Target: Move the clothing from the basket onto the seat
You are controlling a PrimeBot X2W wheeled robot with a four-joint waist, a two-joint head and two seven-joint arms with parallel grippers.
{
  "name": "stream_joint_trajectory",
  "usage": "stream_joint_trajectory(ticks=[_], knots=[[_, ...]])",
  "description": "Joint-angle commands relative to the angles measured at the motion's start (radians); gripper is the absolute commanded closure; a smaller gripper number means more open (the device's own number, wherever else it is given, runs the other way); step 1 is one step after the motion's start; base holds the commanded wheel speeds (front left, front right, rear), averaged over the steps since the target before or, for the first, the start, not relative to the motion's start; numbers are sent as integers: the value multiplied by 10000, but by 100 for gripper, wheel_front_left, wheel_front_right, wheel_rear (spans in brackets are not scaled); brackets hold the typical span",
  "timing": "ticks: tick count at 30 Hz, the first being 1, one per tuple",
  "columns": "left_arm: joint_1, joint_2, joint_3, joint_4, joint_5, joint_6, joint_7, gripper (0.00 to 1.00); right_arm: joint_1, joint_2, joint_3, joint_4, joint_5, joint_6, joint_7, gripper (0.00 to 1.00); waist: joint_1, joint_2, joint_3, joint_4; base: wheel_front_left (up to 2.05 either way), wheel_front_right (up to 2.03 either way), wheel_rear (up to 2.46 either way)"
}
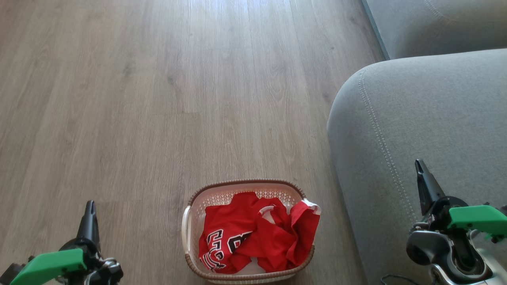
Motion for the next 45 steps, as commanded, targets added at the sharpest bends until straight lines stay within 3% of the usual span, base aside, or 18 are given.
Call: stream_joint_trajectory(ticks=[1, 5, 6, 11, 25, 45], knots=[[-480, 89, 347, -338, 20, -71, 34, 100, -428, -299, 131, -370, 71, 0, -80, 100, 0, 0, 0, 0, 0, 0, 0], [-480, 89, 347, -338, 20, -71, 34, 100, -428, -300, 132, -370, 71, 0, -81, 100, 0, 0, 0, 0, 0, 0, 0], [0, 0, 0, 2, 0, 0, -1, 0, 0, -13, 2, 2, -1, 0, 0, 0, 0, 0, 0, 0, 0, 0, 0], [325, -70, -47, 657, 10, 11, -24, 0, 365, 298, 188, 618, -39, 2, 2, 0, 0, 0, -2, 0, 0, 0, 0], [488, -51, -207, 276, 388, 34, -467, 0, 380, 629, 44, 612, -914, 2, -34, 0, 0, 0, -49, 3, 0, 0, 0], [604, -27, -520, -438, 2248, 323, -1030, 0, 402, 1051, -420, 245, -3633, 1, -79, 0, 0, 0, -111, 24, 0, 0, 0]])
